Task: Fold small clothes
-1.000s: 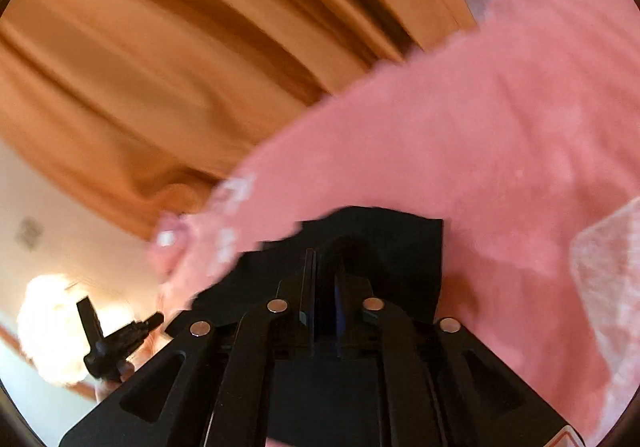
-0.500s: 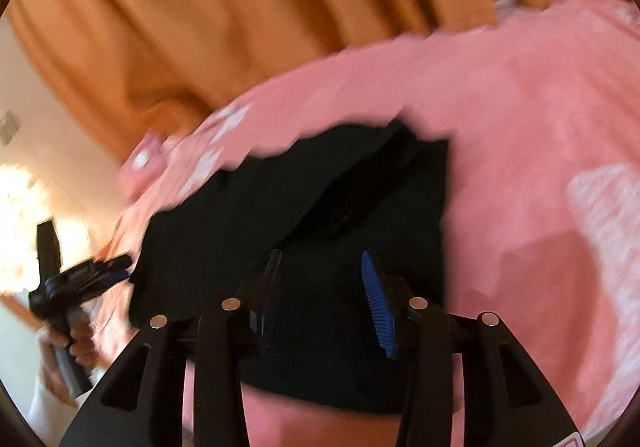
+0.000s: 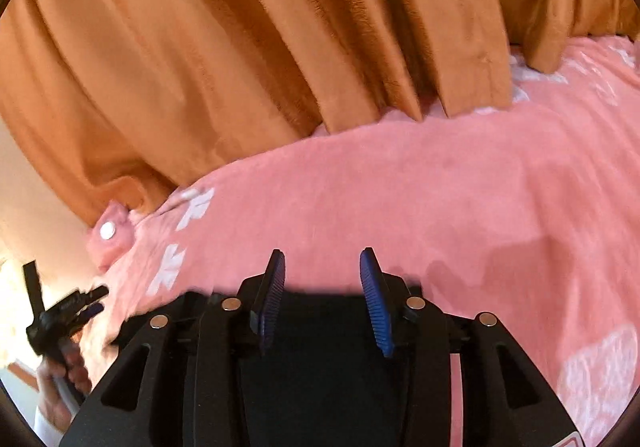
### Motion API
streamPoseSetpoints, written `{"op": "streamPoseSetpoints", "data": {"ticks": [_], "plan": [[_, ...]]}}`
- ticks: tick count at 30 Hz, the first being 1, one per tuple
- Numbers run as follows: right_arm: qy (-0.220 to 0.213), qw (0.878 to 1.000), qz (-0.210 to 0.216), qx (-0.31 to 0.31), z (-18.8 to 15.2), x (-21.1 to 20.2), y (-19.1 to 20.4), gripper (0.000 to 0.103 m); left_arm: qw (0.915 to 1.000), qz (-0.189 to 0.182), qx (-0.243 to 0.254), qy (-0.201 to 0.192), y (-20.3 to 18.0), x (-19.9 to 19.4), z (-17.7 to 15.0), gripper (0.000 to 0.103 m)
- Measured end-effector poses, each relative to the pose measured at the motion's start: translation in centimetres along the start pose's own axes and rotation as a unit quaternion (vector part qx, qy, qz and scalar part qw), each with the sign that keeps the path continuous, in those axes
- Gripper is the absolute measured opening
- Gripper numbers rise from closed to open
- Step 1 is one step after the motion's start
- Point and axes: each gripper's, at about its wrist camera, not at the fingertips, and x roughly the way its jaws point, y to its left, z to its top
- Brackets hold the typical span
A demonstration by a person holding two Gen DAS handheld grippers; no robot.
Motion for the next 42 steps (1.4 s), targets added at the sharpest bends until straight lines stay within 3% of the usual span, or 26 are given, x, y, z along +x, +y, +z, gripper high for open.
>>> {"op": "streamPoseSetpoints", "data": {"ticks": [1, 3, 6, 8, 11, 12, 13, 14, 17, 19, 20, 22, 23, 26, 28, 30, 31, 33, 34, 36, 37, 38, 42], "plan": [[0.002, 1.0, -0.007, -0.007, -1.5, -0.4, -0.3, 0.056, 0.9998, 0.003, 0.019, 0.004, 0.3, -0.5, -1.3, 0.072], [0.018, 0.999, -0.032, -0.012, -4.1, 0.0, -1.1, 0.058, 0.999, 0.014, 0.041, 0.01, 0.5, -0.2, -3.1, 0.077], [0.05, 0.998, -0.044, 0.01, -4.0, 2.3, -1.6, 0.058, 0.9977, 0.014, 0.052, 0.041, -0.7, 2.6, -3.8, 0.077], [0.047, 0.998, -0.043, 0.019, -2.8, 3.6, -1.4, 0.058, 0.9979, 0.004, 0.037, 0.053, -1.2, 4.1, -3.7, 0.076], [0.054, 0.997, -0.061, -0.006, -1.8, 5.3, -0.6, 0.058, 0.9969, -0.014, 0.03, 0.072, -2.0, 5.7, -3.3, 0.052], [0.064, 0.996, -0.064, -0.013, -1.6, 6.2, -0.4, 0.057, 0.996, -0.008, 0.038, 0.081, -2.3, 6.3, -3.2, 0.033], [0.077, 0.995, -0.057, -0.014, -1.4, 6.9, -0.3, 0.04, 0.9956, 0.0, 0.046, 0.082, -2.5, 6.5, -3.2, 0.021], [0.083, 0.995, -0.052, -0.015, -1.4, 7.1, 0.0, 0.006, 0.9952, 0.006, 0.052, 0.082, -2.6, 6.5, -2.9, 0.014], [0.029, 1.0, -0.003, -0.002, -0.6, 3.4, 0.7, 0.007, 0.9976, -0.021, 0.034, 0.057, -1.8, 3.5, -2.7, 0.013], [-0.005, 1.0, -0.001, -0.008, -0.5, 1.4, 0.4, 0.007, 0.9983, -0.017, 0.03, 0.047, -0.9, 2.7, -2.7, 0.013], [0.004, 1.0, -0.01, -0.005, -0.7, 2.2, -0.3, 0.007, 0.9979, -0.007, 0.024, 0.059, -0.4, 3.6, -2.8, 0.013], [0.077, 0.996, -0.045, 0.024, -1.8, 6.5, -3.0, 0.004, 0.9963, 0.002, 0.001, 0.086, 0.7, 6.0, -3.2, 0.012], [0.085, 0.995, -0.038, 0.037, -2.1, 7.0, -3.7, 0.004, 0.9966, -0.001, -0.008, 0.082, 1.0, 6.2, -3.2, 0.012], [0.032, 0.999, -0.015, 0.029, -0.9, 3.4, -2.4, 0.004, 0.998, -0.004, 0.004, 0.064, 0.2, 4.6, -2.8, 0.012], [0.028, 0.999, -0.024, 0.016, -0.6, 3.5, -2.4, 0.004, 0.9974, 0.01, 0.016, 0.069, -0.2, 5.1, -2.9, 0.012], [0.093, 0.994, -0.046, 0.027, -1.5, 6.8, -3.8, 0.004, 0.9963, 0.02, 0.023, 0.08, -0.2, 6.4, -3.4, 0.014], [0.085, 0.995, -0.039, 0.032, -1.9, 6.9, -3.9, 0.004, 0.9965, 0.027, 0.036, 0.07, -0.5, 5.9, -3.7, 0.016], [0.069, 0.996, -0.045, 0.039, -2.0, 4.7, -3.3, 0.007, 0.9969, 0.024, 0.037, 0.065, -0.4, 4.4, -3.9, 0.028], [0.054, 0.997, -0.045, 0.037, -2.2, 3.1, -2.9, 0.016, 0.9973, 0.016, 0.032, 0.064, 0.0, 2.9, -4.3, 0.034], [0.038, 0.998, -0.042, 0.034, -3.8, -0.4, -2.6, 0.038, 0.9983, 0.007, 0.025, 0.053, 1.0, 0.2, -5.4, 0.069], [0.039, 0.998, -0.042, 0.034, -5.0, -1.8, -2.8, 0.056, 0.9985, 0.008, 0.02, 0.049, 1.8, -1.4, -6.6, 0.074], [0.047, 0.997, -0.045, 0.031, -6.6, -2.9, -3.0, 0.062, 0.9986, 0.007, 0.014, 0.051, 2.5, -2.4, -7.7, 0.078], [0.108, 0.992, -0.022, 0.056, -12.7, -4.2, -3.6, 0.062, 0.9929, -0.026, -0.053, 0.104, 5.9, -3.6, -13.4, 0.082]]}}
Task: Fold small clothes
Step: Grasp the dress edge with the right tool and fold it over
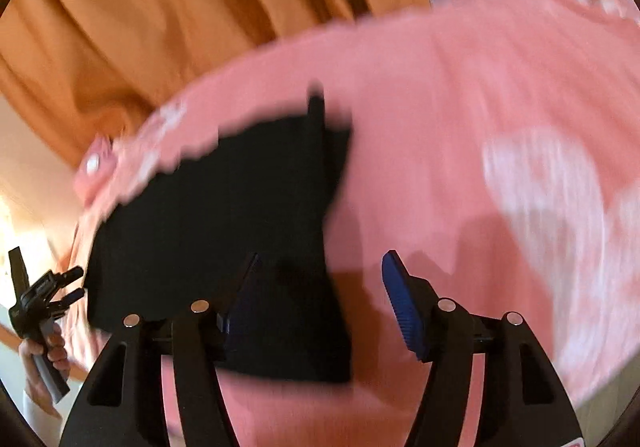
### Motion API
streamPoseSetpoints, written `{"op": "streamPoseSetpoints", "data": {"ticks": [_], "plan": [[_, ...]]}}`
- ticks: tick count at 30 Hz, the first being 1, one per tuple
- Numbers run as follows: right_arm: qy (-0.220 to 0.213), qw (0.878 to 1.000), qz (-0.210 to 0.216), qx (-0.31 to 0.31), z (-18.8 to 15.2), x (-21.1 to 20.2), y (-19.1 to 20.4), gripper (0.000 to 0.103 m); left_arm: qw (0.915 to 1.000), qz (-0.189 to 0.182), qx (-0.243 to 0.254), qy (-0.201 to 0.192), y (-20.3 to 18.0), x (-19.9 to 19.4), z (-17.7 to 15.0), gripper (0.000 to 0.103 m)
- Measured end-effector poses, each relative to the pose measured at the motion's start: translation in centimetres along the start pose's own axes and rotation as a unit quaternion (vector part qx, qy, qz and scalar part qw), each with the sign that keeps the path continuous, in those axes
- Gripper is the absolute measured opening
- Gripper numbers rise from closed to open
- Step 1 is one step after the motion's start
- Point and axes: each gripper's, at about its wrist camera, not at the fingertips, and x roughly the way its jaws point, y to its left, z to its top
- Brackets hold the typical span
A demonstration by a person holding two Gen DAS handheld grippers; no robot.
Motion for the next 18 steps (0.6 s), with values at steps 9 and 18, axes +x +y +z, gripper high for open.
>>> {"op": "streamPoseSetpoints", "data": {"ticks": [9, 18], "plan": [[0.026, 0.993, 0.091, 0.063, 0.9, 2.1, 2.3, 0.011, 0.9995, -0.011, 0.015, 0.025, -3.2, 0.1, -0.4, 0.006], [0.032, 0.998, 0.039, 0.046, -2.7, -1.3, -0.1, 0.009, 0.9975, -0.009, 0.031, 0.063, 0.1, -2.4, -3.7, 0.002]]}}
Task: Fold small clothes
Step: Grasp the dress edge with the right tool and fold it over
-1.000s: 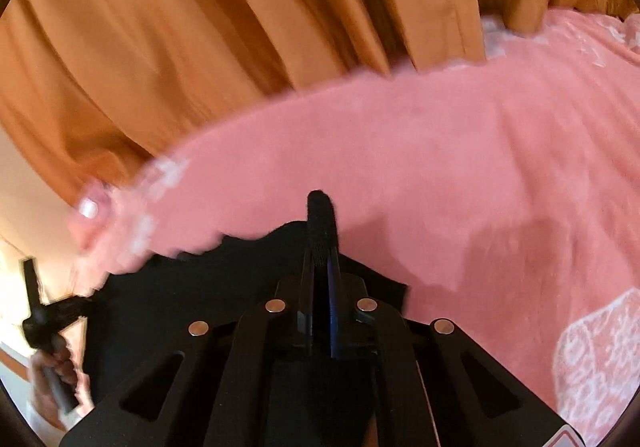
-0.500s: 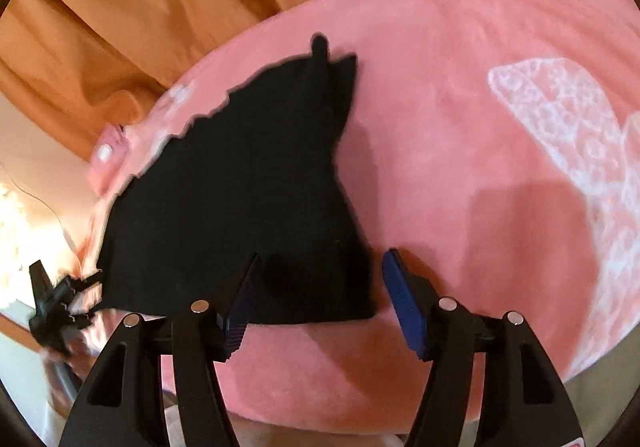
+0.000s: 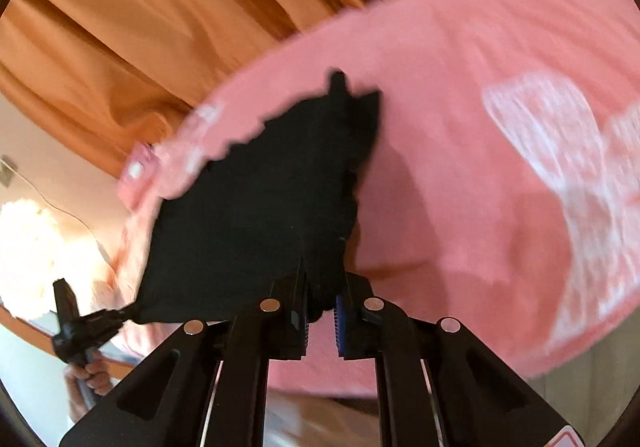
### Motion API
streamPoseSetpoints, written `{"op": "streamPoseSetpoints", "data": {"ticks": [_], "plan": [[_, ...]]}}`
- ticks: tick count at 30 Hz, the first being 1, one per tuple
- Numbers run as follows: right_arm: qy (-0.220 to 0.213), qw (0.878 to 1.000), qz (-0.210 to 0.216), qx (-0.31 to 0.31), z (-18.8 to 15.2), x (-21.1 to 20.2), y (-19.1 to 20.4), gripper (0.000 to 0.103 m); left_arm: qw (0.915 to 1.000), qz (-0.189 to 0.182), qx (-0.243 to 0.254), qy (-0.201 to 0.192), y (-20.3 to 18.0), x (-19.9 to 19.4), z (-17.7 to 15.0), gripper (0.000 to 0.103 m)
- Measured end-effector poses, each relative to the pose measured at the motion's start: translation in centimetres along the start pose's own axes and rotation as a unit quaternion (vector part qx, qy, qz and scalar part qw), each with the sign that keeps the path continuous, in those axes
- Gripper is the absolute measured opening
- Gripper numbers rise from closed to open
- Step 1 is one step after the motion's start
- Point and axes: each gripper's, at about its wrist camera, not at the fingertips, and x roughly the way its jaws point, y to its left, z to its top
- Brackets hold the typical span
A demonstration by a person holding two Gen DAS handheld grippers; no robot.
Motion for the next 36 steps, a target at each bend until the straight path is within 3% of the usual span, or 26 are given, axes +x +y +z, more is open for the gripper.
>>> {"op": "streamPoseSetpoints", "data": {"ticks": [3, 5, 8, 9, 10, 11, 12, 14, 16, 17, 18, 19, 20, 22, 24, 26, 27, 30, 32, 33, 34, 36], "plan": [[0.003, 1.0, -0.001, 0.008, -0.6, 0.9, -0.8, 0.008, 0.9999, 0.004, -0.013, -0.004, 0.2, 0.6, -0.4, 0.002], [-0.007, 1.0, -0.016, 0.008, -0.1, -0.1, -0.1, 0.016, 0.9999, 0.006, -0.005, -0.011, -0.6, -0.7, -0.2, 0.003], [-0.055, 0.995, -0.062, -0.049, 1.5, -2.5, 2.6, 0.019, 0.9958, 0.038, 0.046, -0.069, -2.9, -4.1, 1.6, 0.006], [-0.073, 0.992, -0.077, -0.07, 2.7, -3.0, 3.8, 0.021, 0.9936, 0.045, 0.056, -0.088, -3.5, -4.9, 2.6, 0.019], [-0.083, 0.99, -0.075, -0.082, 3.9, -2.9, 4.6, 0.029, 0.9913, 0.041, 0.064, -0.108, -4.5, -5.5, 4.3, 0.03], [-0.088, 0.99, -0.067, -0.092, 5.3, -2.4, 5.5, 0.043, 0.9905, 0.039, 0.064, -0.116, -5.0, -5.3, 5.4, 0.053], [-0.091, 0.989, -0.065, -0.101, 6.3, -1.9, 6.1, 0.048, 0.9894, 0.036, 0.063, -0.126, -5.8, -4.7, 7.1, 0.063], [-0.087, 0.986, -0.078, -0.121, 9.1, 0.6, 7.1, 0.055, 0.9894, 0.043, 0.067, -0.122, -6.6, -2.5, 9.5, 0.063], [-0.067, 0.987, -0.091, -0.118, 11.2, 3.4, 6.9, 0.055, 0.9931, 0.044, 0.063, -0.088, -7.3, 1.8, 12.2, 0.062], [-0.056, 0.988, -0.093, -0.114, 12.1, 5.1, 6.9, 0.055, 0.994, 0.045, 0.063, -0.077, -7.2, 3.0, 12.8, 0.056], [-0.04, 0.989, -0.095, -0.11, 13.1, 7.0, 6.8, 0.052, 0.9945, 0.051, 0.063, -0.067, -7.2, 4.5, 13.4, 0.026], [-0.027, 0.989, -0.092, -0.111, 13.6, 8.1, 6.6, 0.022, 0.995, 0.057, 0.064, -0.051, -7.3, 6.1, 13.9, 0.007], [-0.021, 0.99, -0.083, -0.11, 14.1, 8.4, 6.7, 0.007, 0.9955, 0.057, 0.062, -0.044, -7.3, 6.5, 13.9, 0.005], [-0.062, 0.988, -0.06, -0.124, 14.8, 6.6, 7.7, 0.005, 0.9946, 0.055, 0.064, -0.059, -7.4, 6.3, 14.5, 0.004], [-0.098, 0.985, -0.064, -0.125, 15.3, 5.0, 7.3, 0.004, 0.9936, 0.066, 0.06, -0.069, -6.9, 6.6, 15.2, 0.003], [-0.08, 0.989, -0.078, -0.095, 15.9, 6.5, 5.0, 0.004, 0.9946, 0.071, 0.046, -0.06, -6.1, 8.0, 15.8, 0.003], [-0.044, 0.991, -0.1, -0.077, 15.8, 9.2, 3.0, 0.004, 0.9947, 0.066, 0.043, -0.066, -5.9, 8.3, 15.9, 0.003], [-0.058, 0.994, -0.074, -0.059, 15.4, 8.4, 2.5, 0.003, 0.9929, 0.08, 0.051, -0.071, -6.5, 8.0, 15.7, 0.005], [-0.075, 0.992, -0.091, -0.049, 14.8, 6.3, 3.4, 0.016, 0.9939, 0.072, 0.046, -0.071, -6.4, 6.5, 15.1, 0.006], [-0.095, 0.989, -0.095, -0.064, 14.0, 4.8, 4.6, 0.017, 0.9937, 0.062, 0.045, -0.082, -6.1, 5.0, 14.3, 0.008], [-0.107, 0.987, -0.091, -0.081, 13.1, 3.5, 5.7, 0.017, 0.9932, 0.055, 0.045, -0.092, -5.8, 3.4, 13.2, 0.012], [-0.106, 0.985, -0.061, -0.118, 10.7, 1.8, 8.9, 0.017, 0.9928, 0.05, 0.037, -0.102, -4.9, 1.3, 11.0, 0.049]]}}
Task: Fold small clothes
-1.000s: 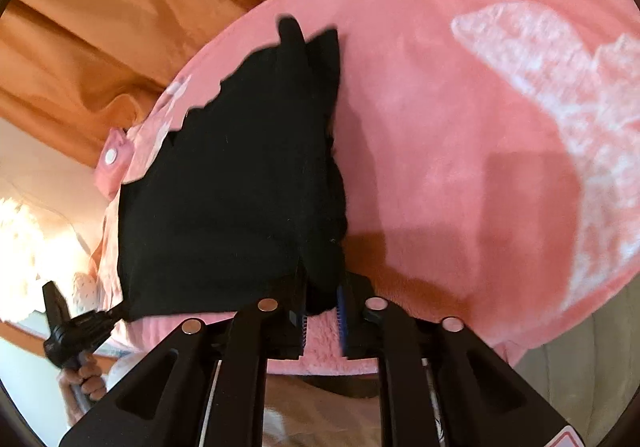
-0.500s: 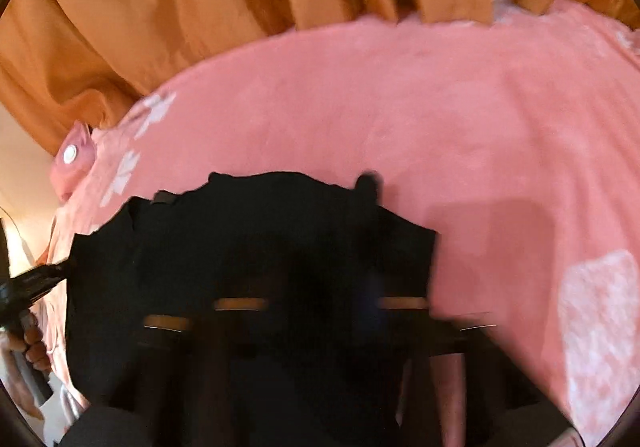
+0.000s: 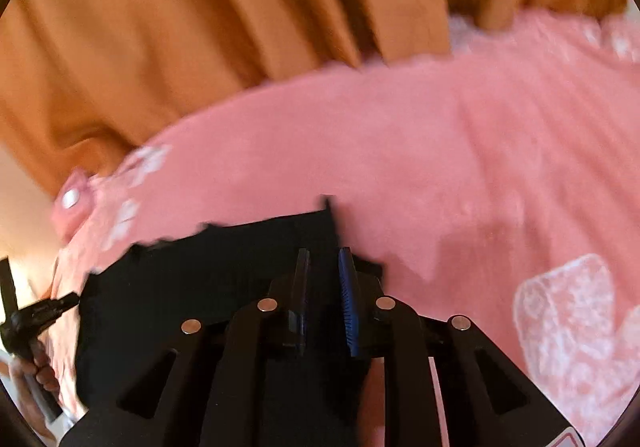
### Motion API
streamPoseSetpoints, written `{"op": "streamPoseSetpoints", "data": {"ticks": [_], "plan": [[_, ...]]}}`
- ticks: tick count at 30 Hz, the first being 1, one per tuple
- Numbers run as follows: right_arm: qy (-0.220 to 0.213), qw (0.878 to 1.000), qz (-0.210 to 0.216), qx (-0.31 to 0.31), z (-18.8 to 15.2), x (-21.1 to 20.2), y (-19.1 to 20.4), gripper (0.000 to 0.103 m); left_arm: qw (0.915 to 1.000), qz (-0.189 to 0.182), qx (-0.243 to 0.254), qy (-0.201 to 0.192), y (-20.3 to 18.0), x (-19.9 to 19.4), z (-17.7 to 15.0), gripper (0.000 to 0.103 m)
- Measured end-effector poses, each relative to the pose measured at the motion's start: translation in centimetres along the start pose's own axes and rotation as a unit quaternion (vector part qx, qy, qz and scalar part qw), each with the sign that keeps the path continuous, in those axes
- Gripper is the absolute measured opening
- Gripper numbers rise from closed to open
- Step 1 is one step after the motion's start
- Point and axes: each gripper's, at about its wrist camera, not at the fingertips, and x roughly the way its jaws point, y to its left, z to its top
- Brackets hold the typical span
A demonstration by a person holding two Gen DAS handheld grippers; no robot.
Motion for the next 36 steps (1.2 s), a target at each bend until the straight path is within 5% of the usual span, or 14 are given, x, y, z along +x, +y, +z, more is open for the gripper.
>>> {"op": "streamPoseSetpoints", "data": {"ticks": [2, 5, 6, 8, 10, 13, 15, 17, 21, 27, 31, 36], "plan": [[0.021, 0.999, 0.042, -0.027, -1.2, -0.8, 3.3, 0.017, 0.9992, -0.006, -0.039, -0.004, 1.6, -1.8, -2.8, 0.066], [0.081, 0.989, 0.107, -0.056, -3.8, 0.6, 8.9, 0.017, 0.9925, -0.043, -0.109, 0.036, 3.7, -0.9, -6.5, 0.067], [0.101, 0.986, 0.116, -0.068, -4.6, 1.6, 10.9, 0.017, 0.9887, -0.046, -0.133, 0.051, 4.2, -0.2, -7.6, 0.067], [0.135, 0.981, 0.104, -0.094, -5.9, 3.8, 14.0, 0.017, 0.9888, -0.042, -0.143, 0.01, 4.2, -1.1, -8.5, 0.07], [0.163, 0.978, 0.09, -0.096, -6.5, 5.9, 15.3, 0.017, 0.9869, -0.048, -0.152, 0.027, 4.1, -0.9, -8.6, 0.069], [0.175, 0.978, 0.057, -0.101, -7.7, 8.2, 15.5, 0.015, 0.9861, -0.051, -0.155, 0.032, 4.3, -0.6, -8.4, 0.047], [0.177, 0.978, 0.058, -0.094, -7.6, 8.1, 15.3, 0.015, 0.9839, -0.077, -0.155, 0.046, 4.3, -0.3, -8.0, 0.01], [0.174, 0.978, 0.063, -0.091, -7.8, 8.0, 14.9, 0.015, 0.9795, -0.1, -0.167, 0.051, 4.2, -0.6, -7.7, 0.009], [0.176, 0.977, 0.111, -0.034, -7.3, 8.4, 13.2, 0.016, 0.9891, -0.109, -0.1, -0.004, -1.0, -4.7, -5.6, 0.007], [0.096, 0.975, 0.183, 0.083, -6.4, 3.3, 6.4, 0.026, 0.9792, -0.19, 0.054, -0.047, -15.0, -9.9, -4.8, 0.007], [0.059, 0.988, 0.118, 0.077, -7.4, -1.2, 1.0, 0.036, 0.9657, -0.224, 0.13, -0.008, -23.9, -7.4, -7.7, 0.007], [0.061, 0.99, 0.065, 0.109, -9.9, -4.2, -5.4, 0.036, 0.9604, -0.191, 0.178, 0.097, -29.5, 0.8, -13.8, 0.008]]}}
